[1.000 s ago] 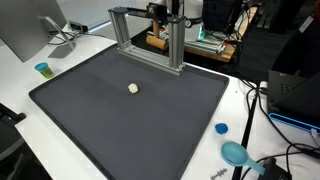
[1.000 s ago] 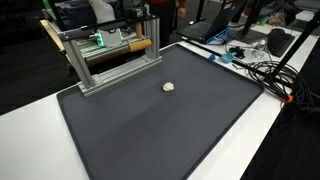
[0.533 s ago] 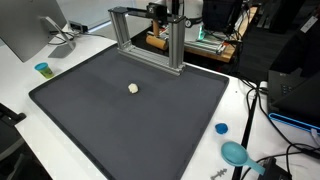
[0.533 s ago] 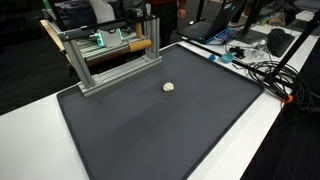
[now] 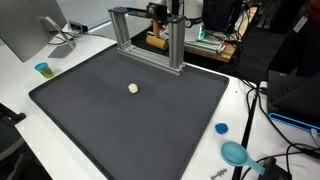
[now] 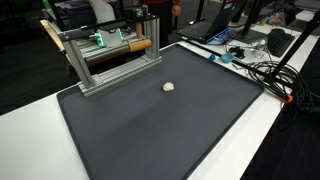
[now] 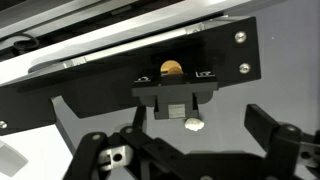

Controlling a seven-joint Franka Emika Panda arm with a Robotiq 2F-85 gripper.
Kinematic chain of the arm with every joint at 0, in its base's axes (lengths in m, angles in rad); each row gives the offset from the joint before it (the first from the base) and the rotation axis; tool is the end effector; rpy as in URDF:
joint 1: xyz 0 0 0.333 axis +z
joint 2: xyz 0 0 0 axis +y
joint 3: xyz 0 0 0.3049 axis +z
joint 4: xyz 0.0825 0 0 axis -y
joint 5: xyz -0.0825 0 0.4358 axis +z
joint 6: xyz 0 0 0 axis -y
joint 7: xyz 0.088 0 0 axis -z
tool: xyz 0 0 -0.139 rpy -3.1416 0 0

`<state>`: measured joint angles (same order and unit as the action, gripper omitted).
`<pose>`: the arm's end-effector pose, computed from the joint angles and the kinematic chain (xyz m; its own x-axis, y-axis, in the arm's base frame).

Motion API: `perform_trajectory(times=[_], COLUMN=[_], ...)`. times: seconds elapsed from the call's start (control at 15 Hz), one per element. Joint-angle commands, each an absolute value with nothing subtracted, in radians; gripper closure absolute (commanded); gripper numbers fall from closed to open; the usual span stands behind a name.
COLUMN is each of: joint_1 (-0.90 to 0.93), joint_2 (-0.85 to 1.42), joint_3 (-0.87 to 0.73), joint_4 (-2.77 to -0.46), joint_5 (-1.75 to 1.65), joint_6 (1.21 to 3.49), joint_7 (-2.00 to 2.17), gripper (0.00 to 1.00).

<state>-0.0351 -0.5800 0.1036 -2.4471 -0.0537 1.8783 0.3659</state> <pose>0.4321 0.0231 0.4461 0.9556 -0.2911 0.0455 -0.2943 -0.9507 0.0980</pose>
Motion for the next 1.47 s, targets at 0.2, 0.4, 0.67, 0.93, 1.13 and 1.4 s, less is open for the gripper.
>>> perform_trajectory(times=[0.2,0.4,0.67,0.93,1.13,1.4], joint_1=[-0.043,-0.042,-0.043,-0.043,-0.043,-0.043], joint_2=[-0.619,-0.583,-0.585,-0.586,-0.586,-0.587], joint_3=[0.093,0.102,0.1,0.1,0.1,0.1], joint_4=[-2.503,-2.47,-2.479,-2.479,-2.479,-2.479], joint_5=[-0.072,-0.055,-0.055,-0.055,-0.055,-0.055], joint_6=[1.943,1.921,1.926,1.926,1.926,1.926], joint_7=[0.333,0.347,0.344,0.344,0.344,0.344], gripper=[0.0,0.0,0.0,0.0,0.0,0.0])
